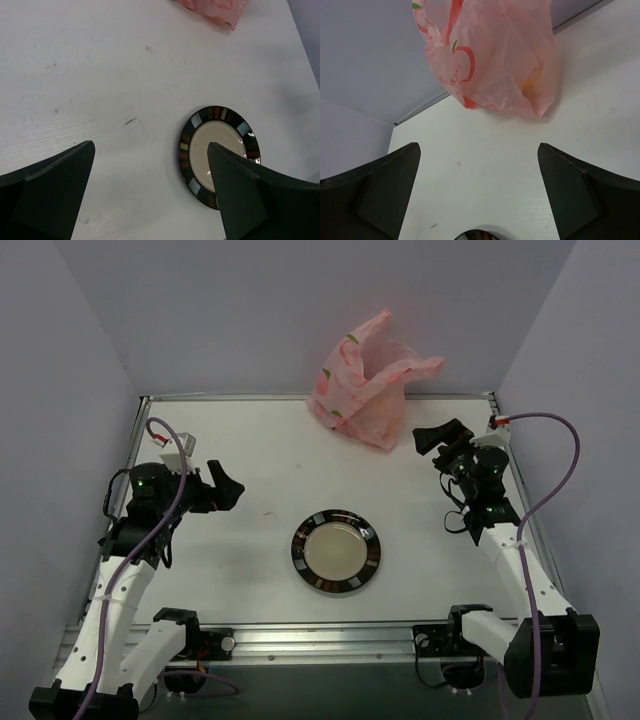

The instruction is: Take the fake fruits out of the plastic bag

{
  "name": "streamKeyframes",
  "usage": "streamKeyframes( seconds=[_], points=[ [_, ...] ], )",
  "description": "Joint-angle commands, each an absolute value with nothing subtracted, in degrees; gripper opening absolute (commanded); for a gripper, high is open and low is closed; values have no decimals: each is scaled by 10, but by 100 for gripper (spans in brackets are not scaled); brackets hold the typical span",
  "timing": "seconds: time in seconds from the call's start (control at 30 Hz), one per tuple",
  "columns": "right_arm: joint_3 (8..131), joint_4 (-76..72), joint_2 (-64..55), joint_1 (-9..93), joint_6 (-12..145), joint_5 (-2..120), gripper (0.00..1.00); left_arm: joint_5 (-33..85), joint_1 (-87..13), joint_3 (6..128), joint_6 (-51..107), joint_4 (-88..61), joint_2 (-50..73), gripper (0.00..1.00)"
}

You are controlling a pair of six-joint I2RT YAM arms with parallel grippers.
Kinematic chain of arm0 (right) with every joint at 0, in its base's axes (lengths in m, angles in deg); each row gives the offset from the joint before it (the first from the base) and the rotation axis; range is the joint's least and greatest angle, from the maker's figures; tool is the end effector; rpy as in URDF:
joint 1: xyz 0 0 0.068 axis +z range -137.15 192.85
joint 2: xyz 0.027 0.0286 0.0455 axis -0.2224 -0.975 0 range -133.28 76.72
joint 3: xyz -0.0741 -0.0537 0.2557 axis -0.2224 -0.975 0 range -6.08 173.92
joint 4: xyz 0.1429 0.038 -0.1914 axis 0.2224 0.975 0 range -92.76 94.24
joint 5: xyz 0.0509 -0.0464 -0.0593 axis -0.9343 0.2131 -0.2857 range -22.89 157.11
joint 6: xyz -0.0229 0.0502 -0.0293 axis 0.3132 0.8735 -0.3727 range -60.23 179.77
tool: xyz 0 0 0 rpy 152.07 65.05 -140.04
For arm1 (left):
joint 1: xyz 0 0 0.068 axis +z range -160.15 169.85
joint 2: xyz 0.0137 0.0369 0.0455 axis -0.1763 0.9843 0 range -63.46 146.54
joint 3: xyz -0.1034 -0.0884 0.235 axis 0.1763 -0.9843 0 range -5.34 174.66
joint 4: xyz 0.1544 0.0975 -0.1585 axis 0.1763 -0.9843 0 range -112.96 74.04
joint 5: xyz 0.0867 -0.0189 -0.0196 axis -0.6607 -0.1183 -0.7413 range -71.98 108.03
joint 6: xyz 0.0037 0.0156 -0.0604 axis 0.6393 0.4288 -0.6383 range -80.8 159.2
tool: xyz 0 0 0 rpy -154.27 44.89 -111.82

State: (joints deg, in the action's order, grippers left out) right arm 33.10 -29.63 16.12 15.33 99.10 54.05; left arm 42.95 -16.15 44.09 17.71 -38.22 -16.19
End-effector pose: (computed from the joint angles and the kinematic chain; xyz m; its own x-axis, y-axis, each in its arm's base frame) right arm 0.2405 0.0212 0.3280 -0.0958 0.6137 -0.7837 -0.2667 0.7427 0.6142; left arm 0.1702 -0.0381 0.3346 -0.4969 -0.2818 -0.8208 0.3292 0.8139 -0.4788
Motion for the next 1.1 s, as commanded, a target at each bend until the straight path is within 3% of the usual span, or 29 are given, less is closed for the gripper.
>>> streamKeyframes(
  seconds=[0.0,0.47,0.8,0.87,0.9,0.93,1.03,1.07],
  points=[
    [365,-340,151,164,1033,581,100,448,-153,475,179,-377,-175,94],
    [581,-335,-86,200,1033,725,100,446,-154,464,167,-370,-190,94],
    [825,-263,-340,230,1017,685,100,453,-156,465,162,-371,-171,94],
    [851,-263,-380,230,1020,685,89,454,-155,465,157,-364,-163,94],
    [853,-269,-389,231,1024,675,75,454,-154,466,150,-363,-158,94],
    [856,-274,-402,231,1025,649,41,457,-154,465,145,-355,-154,94],
    [825,-302,-391,236,1014,600,3,468,-161,456,101,-310,-137,94],
    [808,-307,-382,240,1010,594,0,468,-168,454,73,-295,-124,94]
  ],
)
